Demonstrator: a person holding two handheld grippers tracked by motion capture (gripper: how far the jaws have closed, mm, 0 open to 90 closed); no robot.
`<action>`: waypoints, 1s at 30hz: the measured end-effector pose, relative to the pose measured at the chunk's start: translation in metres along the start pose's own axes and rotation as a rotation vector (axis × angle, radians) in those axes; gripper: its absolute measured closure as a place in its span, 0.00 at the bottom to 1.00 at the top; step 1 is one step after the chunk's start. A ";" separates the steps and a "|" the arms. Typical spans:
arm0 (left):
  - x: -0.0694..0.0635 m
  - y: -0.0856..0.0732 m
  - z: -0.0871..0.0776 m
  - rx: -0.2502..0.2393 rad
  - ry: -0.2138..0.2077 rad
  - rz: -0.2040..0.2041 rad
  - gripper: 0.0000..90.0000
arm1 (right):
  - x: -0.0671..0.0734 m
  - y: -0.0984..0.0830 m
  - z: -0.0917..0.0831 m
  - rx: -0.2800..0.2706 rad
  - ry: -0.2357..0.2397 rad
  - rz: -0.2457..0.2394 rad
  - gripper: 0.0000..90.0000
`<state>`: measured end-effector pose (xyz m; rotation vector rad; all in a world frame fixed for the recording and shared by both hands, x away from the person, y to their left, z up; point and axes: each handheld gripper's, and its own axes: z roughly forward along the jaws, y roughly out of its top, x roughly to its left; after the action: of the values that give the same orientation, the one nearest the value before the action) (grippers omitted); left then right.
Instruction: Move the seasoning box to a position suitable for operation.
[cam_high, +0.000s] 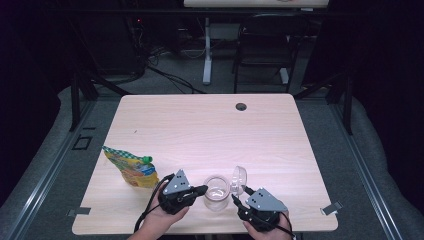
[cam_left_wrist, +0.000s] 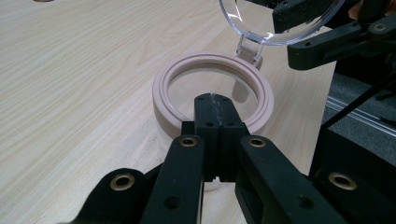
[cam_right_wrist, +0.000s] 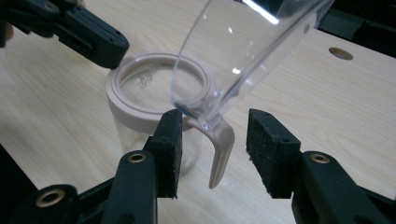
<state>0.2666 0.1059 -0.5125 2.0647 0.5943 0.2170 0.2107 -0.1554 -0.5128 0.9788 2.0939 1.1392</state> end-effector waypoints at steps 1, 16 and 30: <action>0.000 0.000 0.000 0.000 0.000 0.000 1.00 | 0.000 0.000 0.000 0.000 0.000 0.000 0.62; 0.000 -0.001 0.000 -0.006 -0.001 -0.012 1.00 | -0.014 -0.016 0.021 0.092 0.048 0.067 0.72; 0.000 -0.002 0.000 -0.013 -0.001 -0.007 1.00 | -0.021 -0.023 0.034 0.124 0.077 0.127 0.79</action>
<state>0.2663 0.1066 -0.5138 2.0501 0.5977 0.2150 0.2403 -0.1655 -0.5462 1.1565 2.2129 1.1365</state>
